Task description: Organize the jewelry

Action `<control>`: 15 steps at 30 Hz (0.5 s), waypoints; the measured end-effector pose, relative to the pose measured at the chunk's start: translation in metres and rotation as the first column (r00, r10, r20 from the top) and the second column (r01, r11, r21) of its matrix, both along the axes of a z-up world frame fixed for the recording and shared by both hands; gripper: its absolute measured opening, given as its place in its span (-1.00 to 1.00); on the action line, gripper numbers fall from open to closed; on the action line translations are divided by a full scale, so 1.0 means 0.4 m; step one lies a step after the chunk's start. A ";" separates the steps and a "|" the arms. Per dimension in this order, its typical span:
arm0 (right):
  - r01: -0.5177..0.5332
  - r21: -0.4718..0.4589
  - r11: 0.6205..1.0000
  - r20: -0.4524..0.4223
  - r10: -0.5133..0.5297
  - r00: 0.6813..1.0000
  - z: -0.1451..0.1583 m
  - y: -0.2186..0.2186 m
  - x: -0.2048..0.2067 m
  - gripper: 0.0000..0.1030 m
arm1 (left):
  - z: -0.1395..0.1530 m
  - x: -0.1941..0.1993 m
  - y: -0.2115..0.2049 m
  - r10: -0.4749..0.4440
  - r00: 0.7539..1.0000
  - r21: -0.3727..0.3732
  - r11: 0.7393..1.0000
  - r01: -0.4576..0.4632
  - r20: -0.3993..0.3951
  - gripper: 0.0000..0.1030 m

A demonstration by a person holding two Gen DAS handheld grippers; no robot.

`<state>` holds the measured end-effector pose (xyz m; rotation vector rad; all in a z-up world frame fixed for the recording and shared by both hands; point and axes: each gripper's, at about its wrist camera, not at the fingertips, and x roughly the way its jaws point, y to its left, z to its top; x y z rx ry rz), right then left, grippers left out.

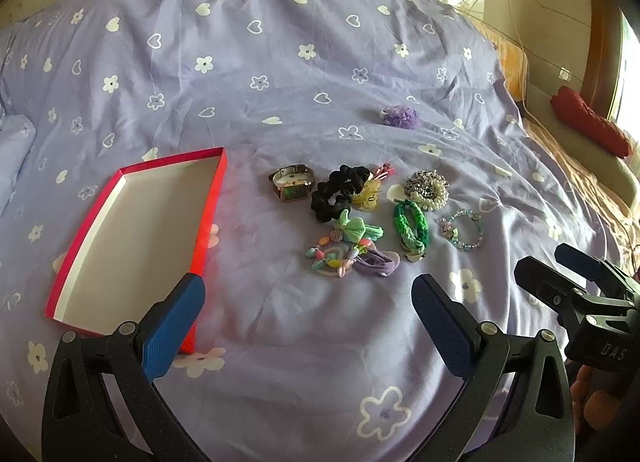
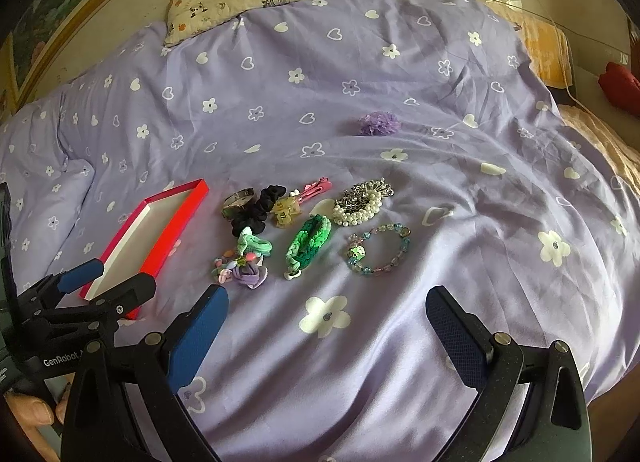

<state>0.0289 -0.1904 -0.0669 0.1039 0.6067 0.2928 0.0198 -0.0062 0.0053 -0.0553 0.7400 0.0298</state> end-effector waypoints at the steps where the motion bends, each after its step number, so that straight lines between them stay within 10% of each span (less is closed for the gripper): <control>1: 0.000 0.002 1.000 0.003 0.000 1.000 0.001 0.000 -0.001 0.94 | 0.002 -0.001 0.001 0.001 1.000 -0.001 1.000 -0.001 0.001 1.00; 15: -0.004 0.007 1.000 0.009 0.004 1.000 0.007 -0.001 -0.008 0.94 | 0.005 -0.003 0.003 -0.001 1.000 -0.003 1.000 0.001 0.001 1.00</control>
